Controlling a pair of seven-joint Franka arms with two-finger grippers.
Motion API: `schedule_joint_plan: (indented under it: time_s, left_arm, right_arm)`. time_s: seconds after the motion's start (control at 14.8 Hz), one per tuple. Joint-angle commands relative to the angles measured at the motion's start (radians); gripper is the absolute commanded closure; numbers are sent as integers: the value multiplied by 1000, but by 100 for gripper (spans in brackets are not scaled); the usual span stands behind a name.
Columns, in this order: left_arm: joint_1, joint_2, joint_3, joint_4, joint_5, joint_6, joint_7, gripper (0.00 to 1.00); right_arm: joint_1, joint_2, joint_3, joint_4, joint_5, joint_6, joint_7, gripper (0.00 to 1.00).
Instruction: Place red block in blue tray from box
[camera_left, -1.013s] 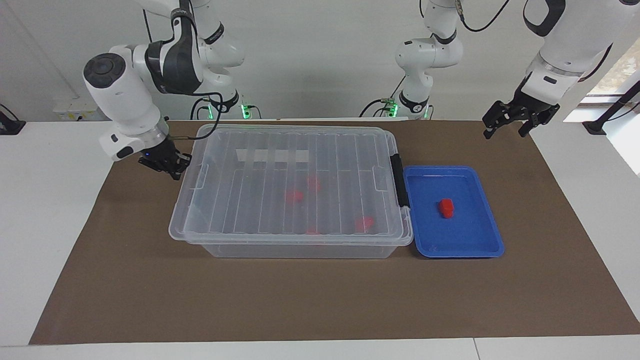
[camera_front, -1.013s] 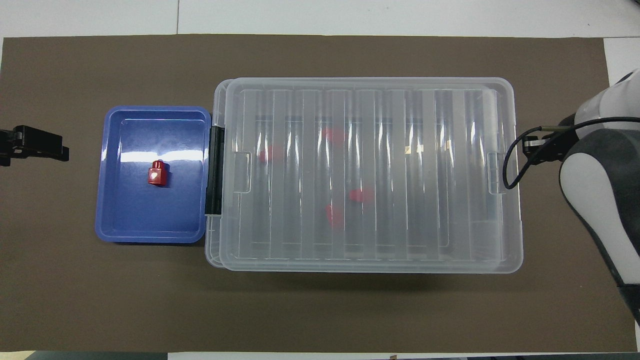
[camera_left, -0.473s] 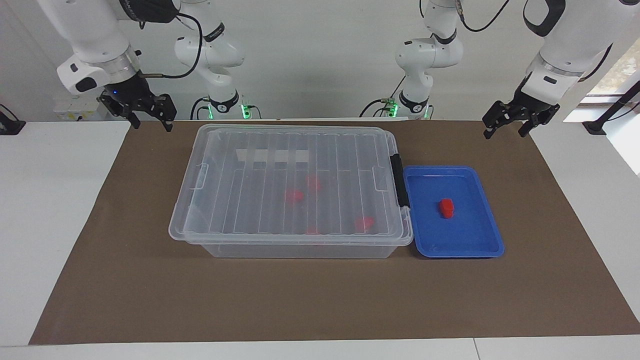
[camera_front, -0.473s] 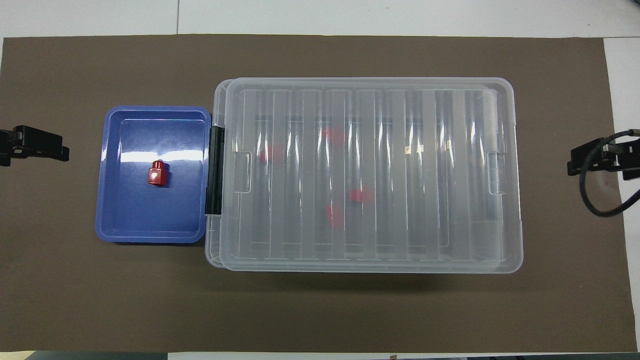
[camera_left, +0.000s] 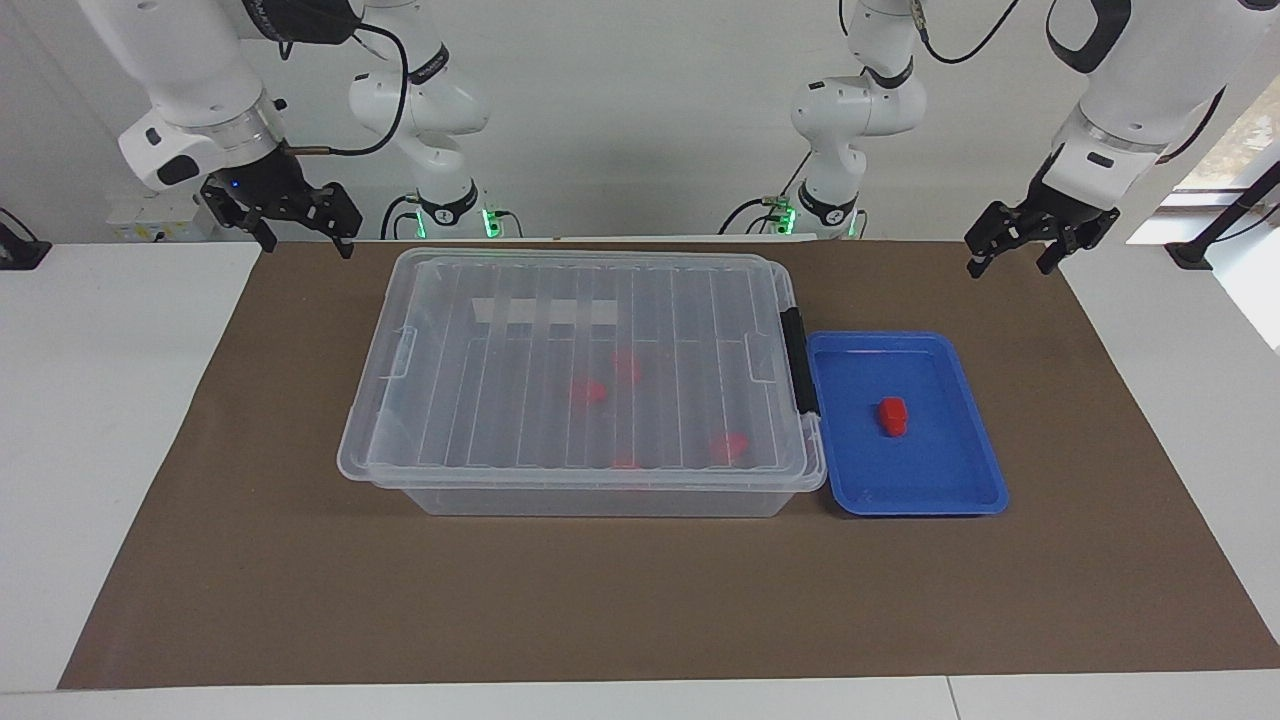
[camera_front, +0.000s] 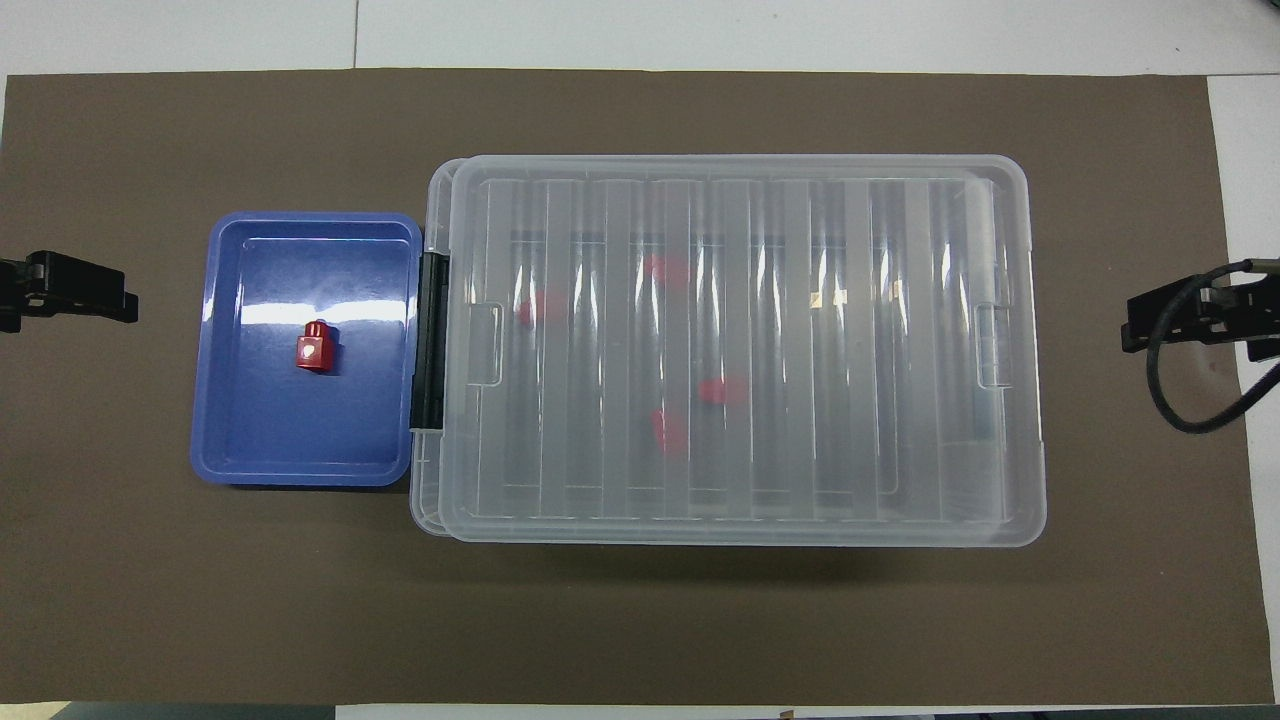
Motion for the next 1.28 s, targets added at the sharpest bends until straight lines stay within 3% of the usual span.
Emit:
schedule_joint_plan:
  time_s: [0.0,1.22]
  left_arm:
    - [9,-19,-2,-12,-3,-9,2,0]
    - [9,-19,-4,-12,-3,-9,2,0]
  right_arm:
    - [-6,-1,4,1,11,-3,0,0]
    - [-9,16,-2,13,22,-3,0,0]
